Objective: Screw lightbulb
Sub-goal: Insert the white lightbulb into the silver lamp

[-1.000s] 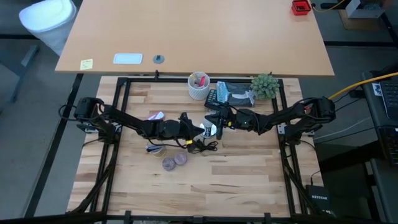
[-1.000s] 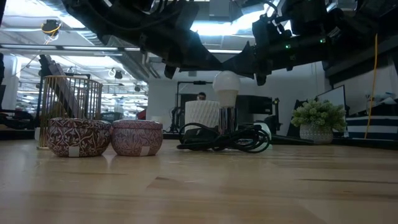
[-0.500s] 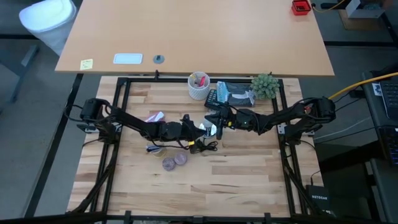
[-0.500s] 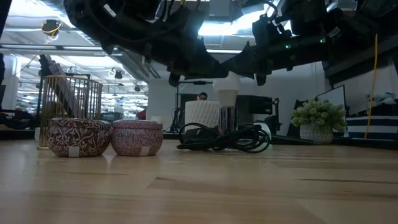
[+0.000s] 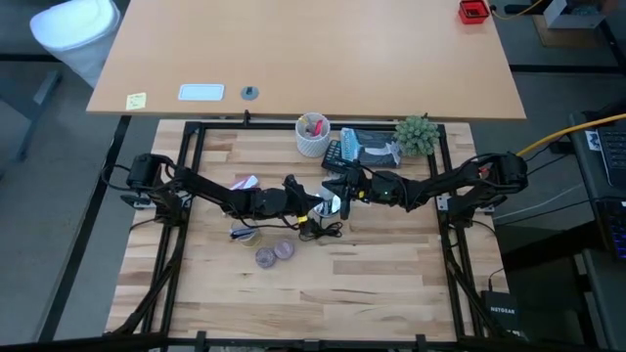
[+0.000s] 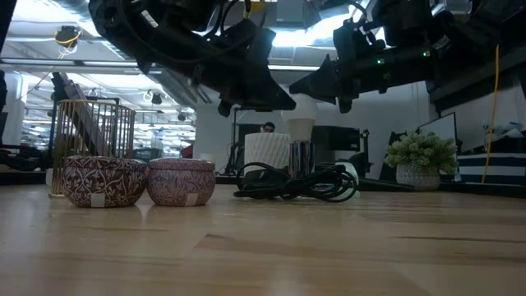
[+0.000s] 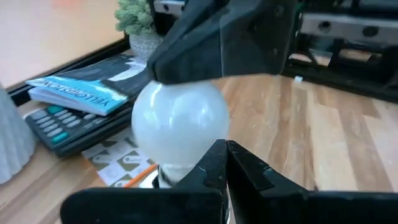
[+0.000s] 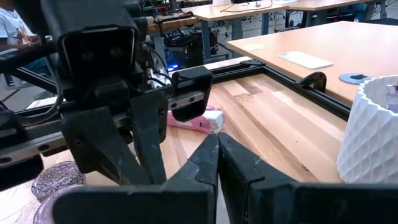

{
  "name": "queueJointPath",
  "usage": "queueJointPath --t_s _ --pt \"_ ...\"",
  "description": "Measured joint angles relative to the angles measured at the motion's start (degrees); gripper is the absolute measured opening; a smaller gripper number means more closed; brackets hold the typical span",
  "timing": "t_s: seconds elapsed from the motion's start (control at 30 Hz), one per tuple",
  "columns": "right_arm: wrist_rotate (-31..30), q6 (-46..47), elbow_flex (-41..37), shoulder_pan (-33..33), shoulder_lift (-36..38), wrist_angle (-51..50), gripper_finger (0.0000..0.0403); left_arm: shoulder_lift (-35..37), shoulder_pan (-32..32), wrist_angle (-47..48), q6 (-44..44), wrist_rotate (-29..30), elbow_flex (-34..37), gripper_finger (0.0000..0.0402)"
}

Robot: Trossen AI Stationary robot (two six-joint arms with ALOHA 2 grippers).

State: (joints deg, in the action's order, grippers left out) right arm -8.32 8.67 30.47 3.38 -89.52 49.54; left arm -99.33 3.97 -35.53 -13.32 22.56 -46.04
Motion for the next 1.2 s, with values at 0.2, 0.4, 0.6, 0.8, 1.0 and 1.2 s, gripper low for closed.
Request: queueJointPath --t_s 0.2,0.4,0.6,0.8,1.0,1.2 --pt "0.00 0.00 0.01 0.02 0.00 -0.01 0.0014 0.00 0.02 0.74 0.00 1.24 0.00 0.0001" --pt "0.00 0.00 -0.01 0.02 0.02 -0.02 0.0014 0.00 0.04 0.77 -0.37 3.24 0.00 0.0001" --pt "0.31 0.00 -0.01 0.02 0.02 -0.04 0.0014 0.00 0.15 2.10 -2.35 4.83 0.00 0.0000" --pt "0.35 0.00 0.01 0.02 0.02 -0.30 0.0014 0.00 0.15 2.41 -3.05 5.44 0.00 0.0000" --pt "0.34 -0.02 0.01 0.02 0.07 -0.94 0.0014 0.00 0.15 3.56 -4.96 9.19 0.00 0.0000" --pt "0.42 -0.01 0.01 0.00 0.07 -0.94 0.0014 0.00 0.07 3.96 -5.51 10.48 0.00 0.0001"
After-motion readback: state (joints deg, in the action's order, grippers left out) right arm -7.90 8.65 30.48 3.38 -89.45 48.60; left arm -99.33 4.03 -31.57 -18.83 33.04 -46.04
